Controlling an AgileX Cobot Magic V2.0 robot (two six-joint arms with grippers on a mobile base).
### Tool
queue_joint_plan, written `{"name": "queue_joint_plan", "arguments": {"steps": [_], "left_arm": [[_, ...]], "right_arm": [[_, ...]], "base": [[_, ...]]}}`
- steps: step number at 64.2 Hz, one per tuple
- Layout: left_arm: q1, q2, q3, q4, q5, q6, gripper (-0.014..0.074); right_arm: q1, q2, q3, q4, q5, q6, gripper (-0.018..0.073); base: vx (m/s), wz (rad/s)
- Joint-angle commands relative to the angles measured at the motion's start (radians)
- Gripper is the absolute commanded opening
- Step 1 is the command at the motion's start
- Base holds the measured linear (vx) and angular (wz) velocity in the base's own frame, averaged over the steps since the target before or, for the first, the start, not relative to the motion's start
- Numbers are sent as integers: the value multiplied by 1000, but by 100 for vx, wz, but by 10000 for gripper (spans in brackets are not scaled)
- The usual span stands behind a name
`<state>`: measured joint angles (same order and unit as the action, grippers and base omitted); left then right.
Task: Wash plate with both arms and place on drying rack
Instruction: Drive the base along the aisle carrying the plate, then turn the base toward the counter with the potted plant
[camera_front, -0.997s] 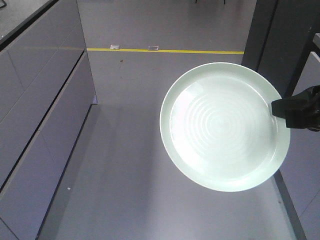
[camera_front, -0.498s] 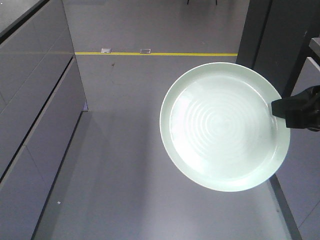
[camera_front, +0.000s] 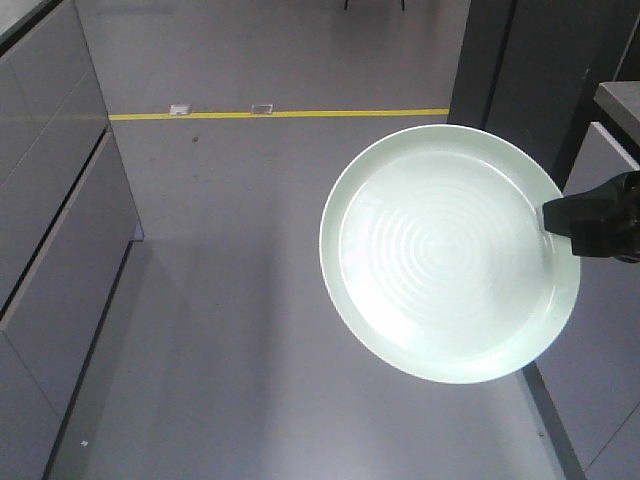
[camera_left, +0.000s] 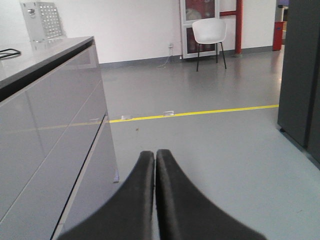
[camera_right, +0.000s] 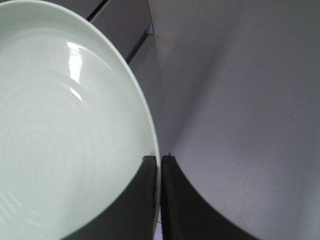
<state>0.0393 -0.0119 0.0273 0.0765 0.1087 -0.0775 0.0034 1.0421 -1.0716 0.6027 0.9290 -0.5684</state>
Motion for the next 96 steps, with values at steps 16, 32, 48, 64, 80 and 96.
{"name": "queue_joint_plan", "arguments": {"steps": [16,32,48,64,80,96], "left_arm": [[1,-15,18,-9,-77,-4,-6],[1,-15,18,-9,-77,-4,-6],[1,-15,18,-9,-77,-4,-6],[1,-15,18,-9,-77,-4,-6],[1,-15,18,-9,-77,-4,-6],[1,-15,18,-9,-77,-4,-6]], "right_arm": [[-8,-16,-28,41,-46,-7,-7],[-8,-16,-28,41,-46,-7,-7],[-8,-16,-28,41,-46,-7,-7],[-8,-16,-28,41,-46,-7,-7],[-8,-16,-28,41,-46,-7,-7],[-8,-16,-28,41,-46,-7,-7]], "base": [[16,-19],[14,-22],[11,-24],[8,-24],[7,-20],[6,-18]]}}
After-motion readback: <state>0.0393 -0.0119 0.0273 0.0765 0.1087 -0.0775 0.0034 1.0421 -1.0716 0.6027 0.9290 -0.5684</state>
